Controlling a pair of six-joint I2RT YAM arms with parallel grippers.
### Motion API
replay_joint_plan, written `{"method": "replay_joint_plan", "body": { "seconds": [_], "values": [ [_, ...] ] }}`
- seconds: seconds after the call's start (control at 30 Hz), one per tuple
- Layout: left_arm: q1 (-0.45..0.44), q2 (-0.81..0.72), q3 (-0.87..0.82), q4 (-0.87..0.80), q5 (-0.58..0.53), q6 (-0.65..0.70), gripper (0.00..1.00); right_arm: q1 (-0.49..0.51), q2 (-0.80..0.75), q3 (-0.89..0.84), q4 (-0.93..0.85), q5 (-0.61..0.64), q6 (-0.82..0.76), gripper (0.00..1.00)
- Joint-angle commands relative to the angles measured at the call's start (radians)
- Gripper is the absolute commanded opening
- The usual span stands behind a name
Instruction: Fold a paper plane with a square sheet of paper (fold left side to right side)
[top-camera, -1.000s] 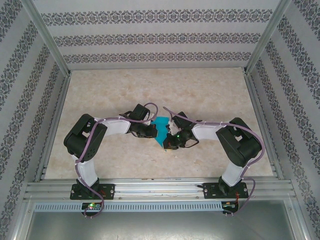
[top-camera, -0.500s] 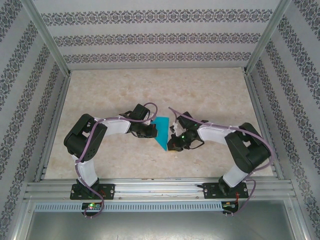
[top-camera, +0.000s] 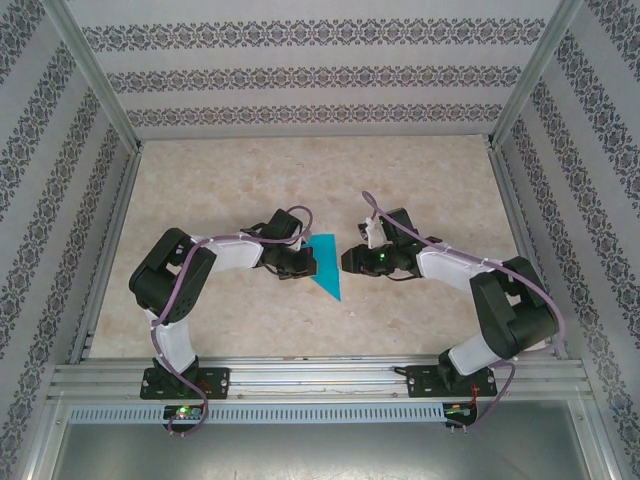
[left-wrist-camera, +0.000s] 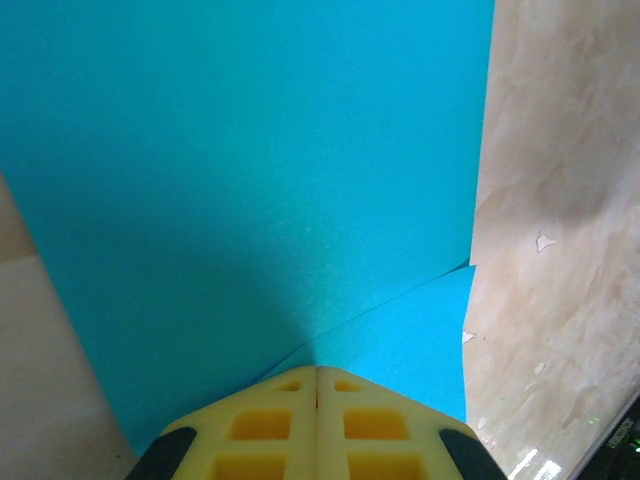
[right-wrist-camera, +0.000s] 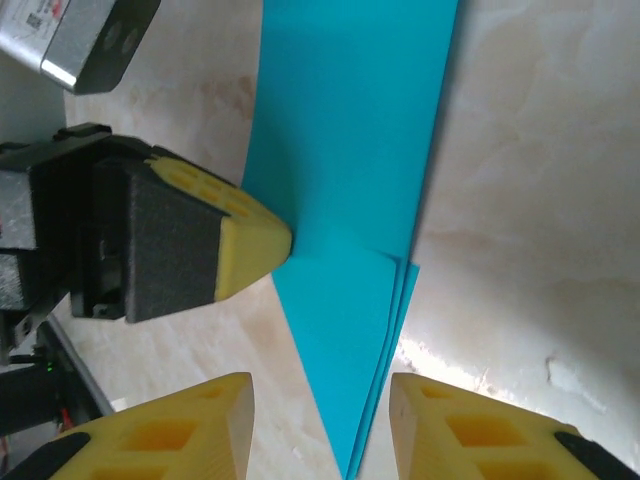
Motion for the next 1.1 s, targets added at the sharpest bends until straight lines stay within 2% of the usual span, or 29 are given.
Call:
{"method": "replay_joint_plan", "body": {
  "seconds": [0.0,0.23,0.43,0.53,0.67,0.77,0.93,1.07],
  "values": [
    [-0.014,0.021,-0.02,0.054,0.012,-0.07,0.02,0.006,0.049,0.006,0.074,0.008,-0.048,0.41],
    [-0.004,-0.095,-0.031,0.119,0.031,-0.067,0.22,0.034,0.098,0.043,0.082,-0.022,-0.053,0.35],
    [0.07,-0.206,-0.051,0.025,-0.014,-0.015,0.35,0.05,0.127,0.057,0.085,-0.005,-0.059,0.46],
    [0.12,-0.219,-0.094,0.022,-0.003,-0.025,0.38,0.056,0.139,0.063,0.094,-0.021,-0.063,0.51],
    [0.146,-0.202,-0.128,0.049,0.027,-0.035,0.41,0.066,0.161,0.075,0.095,-0.031,-0.066,0.51],
    [0.15,-0.166,-0.136,0.086,0.063,-0.051,0.43,0.067,0.174,0.085,0.1,-0.033,-0.064,0.43],
    [0.15,-0.111,-0.139,0.161,0.107,-0.075,0.46,0.066,0.158,0.082,0.098,-0.023,-0.059,0.14],
    [0.149,-0.074,-0.122,0.183,0.127,-0.074,0.46,0.065,0.149,0.075,0.096,-0.025,-0.061,0.03]
  ]
}}
